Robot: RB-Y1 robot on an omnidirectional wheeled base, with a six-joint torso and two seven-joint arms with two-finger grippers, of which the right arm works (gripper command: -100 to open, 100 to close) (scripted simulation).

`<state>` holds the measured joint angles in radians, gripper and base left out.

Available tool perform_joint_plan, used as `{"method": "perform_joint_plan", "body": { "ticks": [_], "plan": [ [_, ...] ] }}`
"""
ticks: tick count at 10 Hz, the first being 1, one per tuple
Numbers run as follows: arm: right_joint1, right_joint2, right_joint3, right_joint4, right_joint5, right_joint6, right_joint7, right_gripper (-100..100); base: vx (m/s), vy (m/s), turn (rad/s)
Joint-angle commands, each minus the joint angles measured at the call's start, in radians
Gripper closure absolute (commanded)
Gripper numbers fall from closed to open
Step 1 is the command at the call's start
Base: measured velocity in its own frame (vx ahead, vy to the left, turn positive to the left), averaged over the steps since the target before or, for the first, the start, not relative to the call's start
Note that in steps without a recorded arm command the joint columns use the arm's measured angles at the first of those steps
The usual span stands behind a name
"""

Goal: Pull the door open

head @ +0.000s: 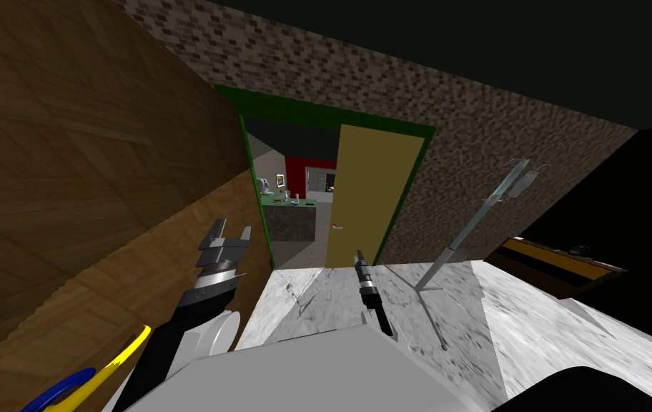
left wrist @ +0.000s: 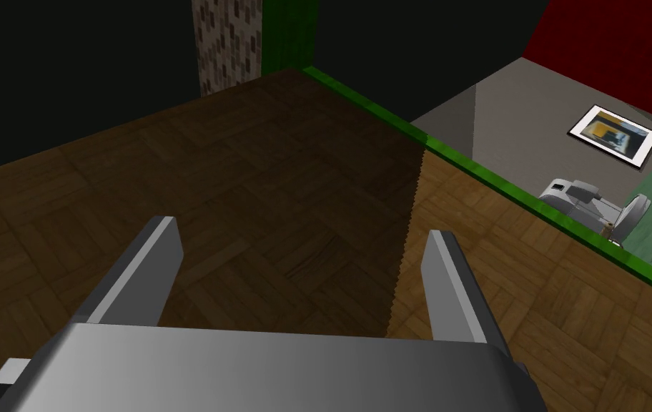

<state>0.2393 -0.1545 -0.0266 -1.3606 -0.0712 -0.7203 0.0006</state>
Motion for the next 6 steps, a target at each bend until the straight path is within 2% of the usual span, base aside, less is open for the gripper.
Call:
{"method": "perform_joint_plan", "body": {
  "ticks": [1, 6],
  "plan": [
    [-0.016, -0.005, -0.004, 0.041, -0.006, -0.002, -0.008, -100, 0.1, -0.005, 0.072],
    [-0.062, -0.019, -0.017, 0.171, -0.024, -0.019, -0.032, -100, 0.103, -0.002, 0.073]
  ]
}}
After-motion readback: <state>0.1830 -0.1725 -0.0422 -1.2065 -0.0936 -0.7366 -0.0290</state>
